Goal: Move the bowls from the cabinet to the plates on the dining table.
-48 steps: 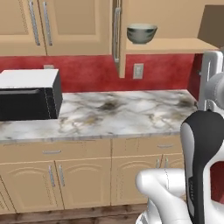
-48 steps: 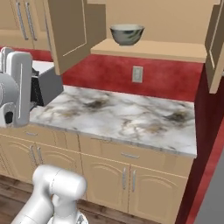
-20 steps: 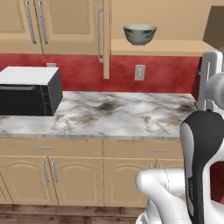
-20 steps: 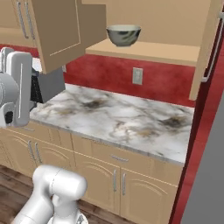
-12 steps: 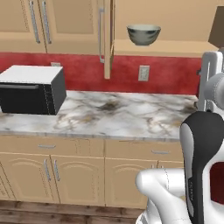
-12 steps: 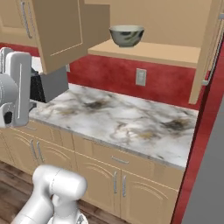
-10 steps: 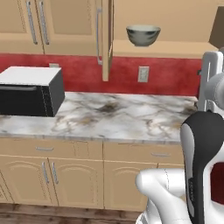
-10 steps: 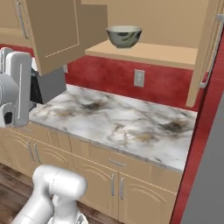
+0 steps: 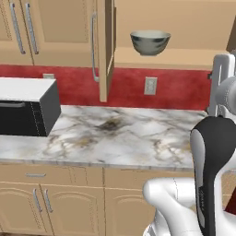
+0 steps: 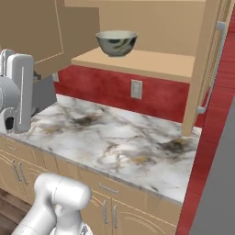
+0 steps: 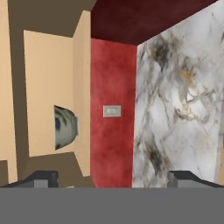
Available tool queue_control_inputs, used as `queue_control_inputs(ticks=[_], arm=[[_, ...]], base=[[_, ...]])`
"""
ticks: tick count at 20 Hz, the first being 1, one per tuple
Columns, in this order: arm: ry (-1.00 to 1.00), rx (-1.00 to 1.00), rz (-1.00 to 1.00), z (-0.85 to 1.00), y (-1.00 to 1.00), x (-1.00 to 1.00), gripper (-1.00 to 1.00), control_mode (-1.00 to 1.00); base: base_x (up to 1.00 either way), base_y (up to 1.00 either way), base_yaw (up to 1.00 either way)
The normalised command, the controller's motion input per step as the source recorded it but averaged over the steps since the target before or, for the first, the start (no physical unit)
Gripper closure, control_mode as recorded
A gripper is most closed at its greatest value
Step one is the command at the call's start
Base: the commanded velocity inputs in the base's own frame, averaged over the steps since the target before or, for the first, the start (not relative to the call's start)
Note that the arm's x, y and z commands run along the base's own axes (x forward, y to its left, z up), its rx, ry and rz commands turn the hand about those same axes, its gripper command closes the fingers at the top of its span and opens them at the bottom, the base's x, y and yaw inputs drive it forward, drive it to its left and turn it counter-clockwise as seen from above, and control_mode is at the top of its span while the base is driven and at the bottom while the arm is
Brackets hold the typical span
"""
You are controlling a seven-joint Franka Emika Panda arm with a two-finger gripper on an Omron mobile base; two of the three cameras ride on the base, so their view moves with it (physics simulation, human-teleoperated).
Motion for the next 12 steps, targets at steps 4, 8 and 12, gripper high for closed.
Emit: queue_control_inputs(ticks=[4, 8, 12], arm=[[0.00, 0.00, 0.00, 0.00, 0.00, 0.00, -1.00, 1.00], [0.00, 0.00, 0.00, 0.00, 0.00, 0.00, -1.00, 1.00], [0.00, 0.00, 0.00, 0.00, 0.00, 0.00, -1.00, 1.00]], base=[[0.49, -0.38, 0.01], [0.46, -0.39, 0.01], [0.43, -0.40, 0.01]])
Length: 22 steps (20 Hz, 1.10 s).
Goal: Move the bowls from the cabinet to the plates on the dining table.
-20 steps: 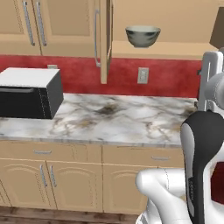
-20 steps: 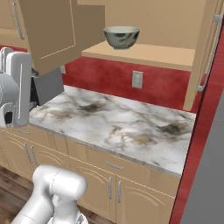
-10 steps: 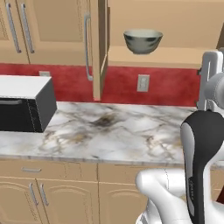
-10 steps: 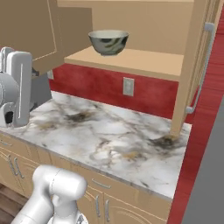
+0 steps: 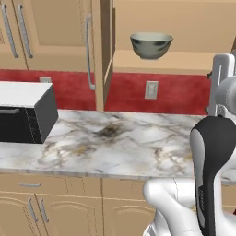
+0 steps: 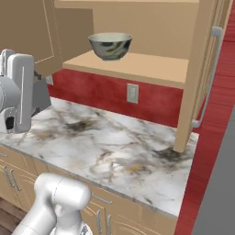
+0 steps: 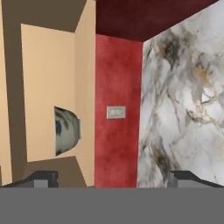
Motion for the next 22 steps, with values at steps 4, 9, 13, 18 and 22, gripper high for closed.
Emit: queue_control_inputs(ticks=[4, 9, 13, 18, 22], arm=[[0.00, 0.00, 0.00, 0.00, 0.00, 0.00, -1.00, 1.00], [0.00, 0.00, 0.00, 0.00, 0.00, 0.00, -1.00, 1.00], [0.00, 0.00, 0.00, 0.00, 0.00, 0.00, -1.00, 1.00], [0.00, 0.00, 0.00, 0.00, 0.00, 0.00, -1.00, 1.00], [0.00, 0.00, 0.00, 0.00, 0.00, 0.00, -1.00, 1.00]], base=[[0.16, -0.43, 0.04], [-0.44, -0.47, 0.00], [-0.23, -0.50, 0.04], [0.33, -0.29, 0.05], [0.57, -0.13, 0.04]])
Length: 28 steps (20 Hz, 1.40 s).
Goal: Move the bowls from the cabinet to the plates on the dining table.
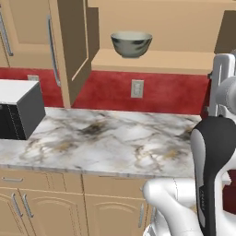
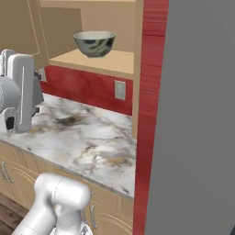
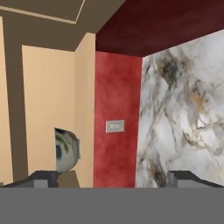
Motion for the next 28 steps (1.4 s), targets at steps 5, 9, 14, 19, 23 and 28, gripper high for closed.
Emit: queue_control_inputs(ticks=[5, 9, 14, 19, 23, 28], arm=[[0.00, 0.00, 0.00, 0.00, 0.00, 0.00, -1.00, 1.00], [0.00, 0.00, 0.00, 0.00, 0.00, 0.00, -1.00, 1.00], [0.00, 0.00, 0.00, 0.00, 0.00, 0.00, -1.00, 1.00], [0.00, 0.00, 0.00, 0.00, 0.00, 0.00, -1.00, 1.00], [0.00, 0.00, 0.00, 0.00, 0.00, 0.00, -1.00, 1.00], [0.00, 0.00, 0.00, 0.00, 0.00, 0.00, -1.00, 1.00]], base=[[0.60, -0.08, 0.03], [0.30, 0.31, 0.08], [-0.16, 0.49, 0.01], [0.33, 0.06, -0.02], [0.59, -0.08, 0.00], [0.62, 0.03, 0.00]])
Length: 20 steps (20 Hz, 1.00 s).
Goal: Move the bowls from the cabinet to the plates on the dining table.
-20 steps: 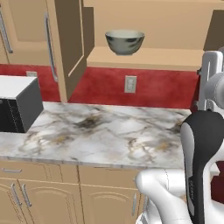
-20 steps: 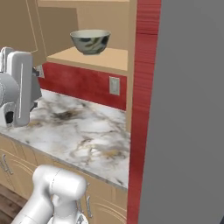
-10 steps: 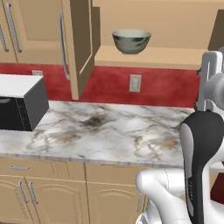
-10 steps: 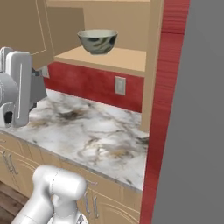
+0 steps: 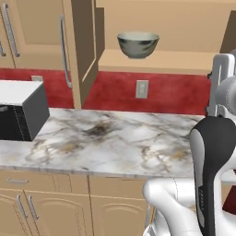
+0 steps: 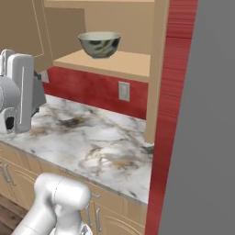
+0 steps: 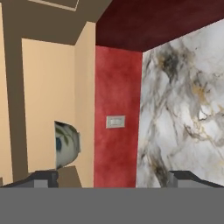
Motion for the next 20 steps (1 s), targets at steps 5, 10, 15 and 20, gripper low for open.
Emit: queue_control_inputs(ticks=[5, 10, 15, 20], arm=[[0.00, 0.00, 0.00, 0.00, 0.00, 0.00, -1.00, 1.00], [0.00, 0.00, 0.00, 0.00, 0.00, 0.00, -1.00, 1.00], [0.00, 0.00, 0.00, 0.00, 0.00, 0.00, -1.00, 1.00], [0.00, 0.00, 0.00, 0.00, 0.00, 0.00, -1.00, 1.00]], base=[[0.62, 0.06, 0.01], [0.43, 0.00, 0.16], [0.27, 0.00, 0.22], [0.30, 0.00, 0.20]])
